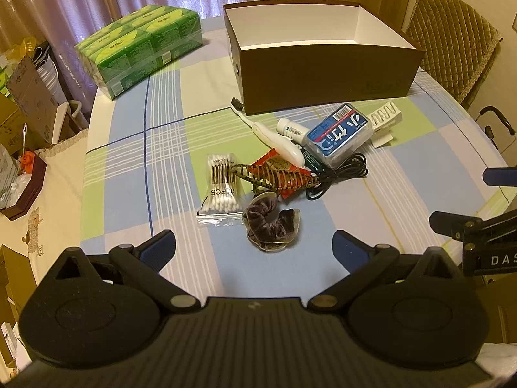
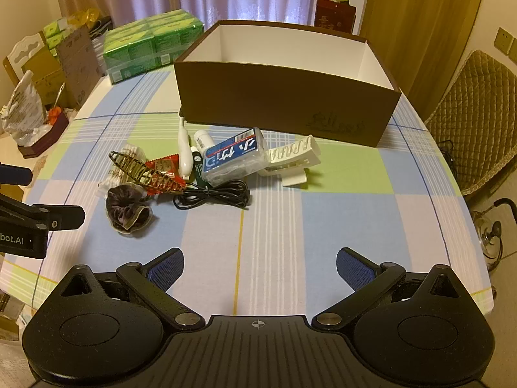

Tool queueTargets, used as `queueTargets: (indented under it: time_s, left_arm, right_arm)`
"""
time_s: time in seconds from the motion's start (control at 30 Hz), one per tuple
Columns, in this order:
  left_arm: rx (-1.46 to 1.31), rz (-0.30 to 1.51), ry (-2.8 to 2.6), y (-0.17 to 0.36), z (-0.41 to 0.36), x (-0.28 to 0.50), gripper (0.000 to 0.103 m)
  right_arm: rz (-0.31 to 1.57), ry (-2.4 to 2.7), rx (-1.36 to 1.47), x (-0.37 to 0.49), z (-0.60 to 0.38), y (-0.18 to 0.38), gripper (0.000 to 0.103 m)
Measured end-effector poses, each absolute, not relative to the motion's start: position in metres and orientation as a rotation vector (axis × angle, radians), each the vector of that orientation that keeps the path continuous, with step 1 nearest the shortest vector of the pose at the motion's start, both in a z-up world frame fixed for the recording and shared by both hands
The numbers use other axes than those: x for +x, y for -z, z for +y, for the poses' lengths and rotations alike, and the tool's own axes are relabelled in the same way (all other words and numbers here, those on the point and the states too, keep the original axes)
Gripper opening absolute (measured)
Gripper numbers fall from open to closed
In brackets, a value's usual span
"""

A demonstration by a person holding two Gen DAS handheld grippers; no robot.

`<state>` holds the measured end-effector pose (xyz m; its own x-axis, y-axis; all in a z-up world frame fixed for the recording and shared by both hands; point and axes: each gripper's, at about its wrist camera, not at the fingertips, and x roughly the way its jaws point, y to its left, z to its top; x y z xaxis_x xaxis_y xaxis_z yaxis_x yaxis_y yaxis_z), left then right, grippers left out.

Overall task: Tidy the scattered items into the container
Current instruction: 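Move both tools toward the scattered items in front of the box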

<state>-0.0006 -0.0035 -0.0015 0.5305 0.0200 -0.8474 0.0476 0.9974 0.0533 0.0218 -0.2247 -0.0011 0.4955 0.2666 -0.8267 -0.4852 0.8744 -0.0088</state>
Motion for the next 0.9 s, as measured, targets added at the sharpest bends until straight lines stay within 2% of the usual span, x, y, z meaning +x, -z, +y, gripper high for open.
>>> queueTargets:
  time_s: [0.9]
  left_arm:
    - [0.017,1.087,0.024,0.021,0.012,0.006,0.102]
  right_arm:
    - [0.985,-0.480,-0.220,0.036,-0.223,0.009,0.103]
